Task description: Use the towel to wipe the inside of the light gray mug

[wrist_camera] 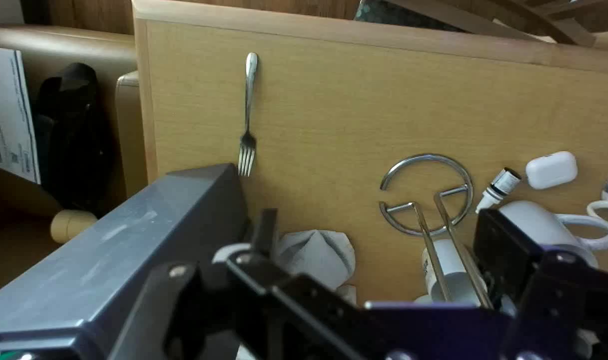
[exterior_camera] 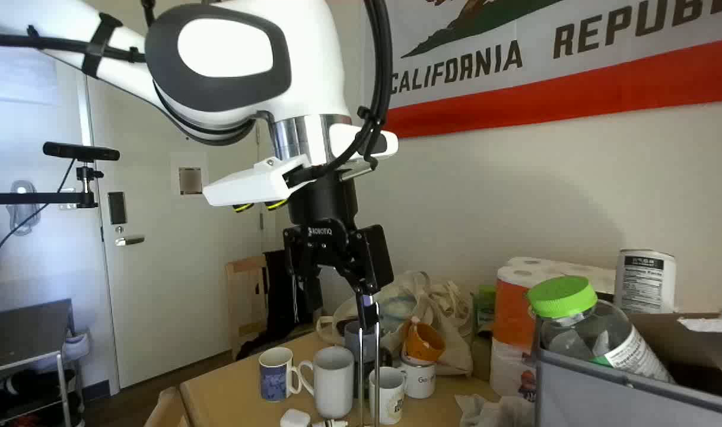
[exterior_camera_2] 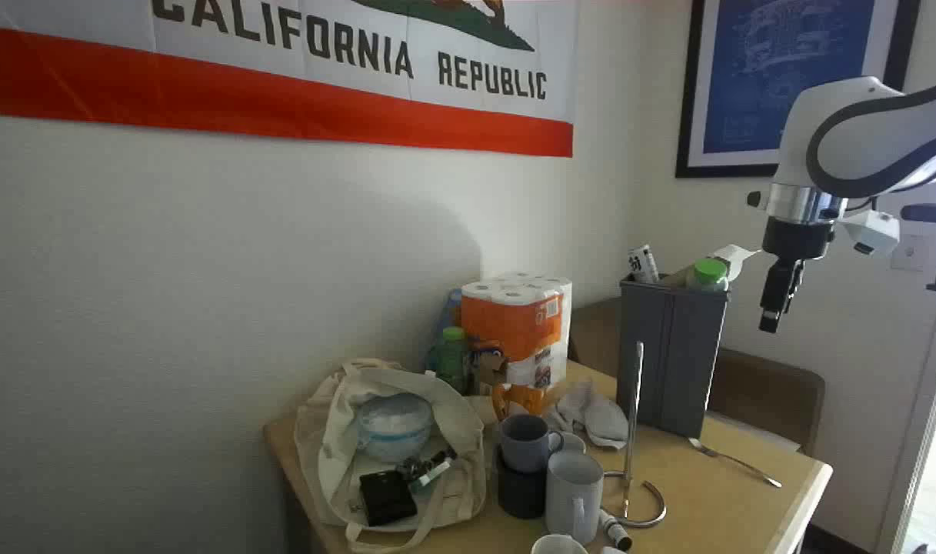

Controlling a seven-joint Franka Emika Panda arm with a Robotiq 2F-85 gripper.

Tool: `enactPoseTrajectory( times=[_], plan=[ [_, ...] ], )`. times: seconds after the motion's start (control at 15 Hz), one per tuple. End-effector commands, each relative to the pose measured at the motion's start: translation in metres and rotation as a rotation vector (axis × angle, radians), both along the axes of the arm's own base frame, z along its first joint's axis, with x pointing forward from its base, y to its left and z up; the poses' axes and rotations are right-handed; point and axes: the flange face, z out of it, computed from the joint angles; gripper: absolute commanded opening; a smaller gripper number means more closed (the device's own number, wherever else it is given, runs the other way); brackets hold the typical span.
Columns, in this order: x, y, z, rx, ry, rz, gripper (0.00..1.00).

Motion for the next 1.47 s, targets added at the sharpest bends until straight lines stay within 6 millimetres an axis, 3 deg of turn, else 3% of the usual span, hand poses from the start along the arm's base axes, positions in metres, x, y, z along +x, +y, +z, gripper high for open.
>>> enactPoseTrajectory(
  times=[0.0, 0.13, 0.4, 0.8, 1.13, 1.4],
  plan=[
    [0.0, 0.0, 0.001, 0.0, 0.001, 0.0, 1.0],
    [0.004, -0.001, -0.002, 0.003, -0.007, 0.006, 1.0],
    [0.034, 0.001, -0.026, 0.002, -0.047, 0.057, 1.0],
    [0.09, 0.012, -0.096, -0.043, -0.11, 0.189, 1.0],
    [0.121, 0.0, -0.151, -0.098, -0.177, 0.193, 1.0],
    [0.14, -0.012, -0.182, -0.118, -0.209, 0.177, 1.0]
  ],
)
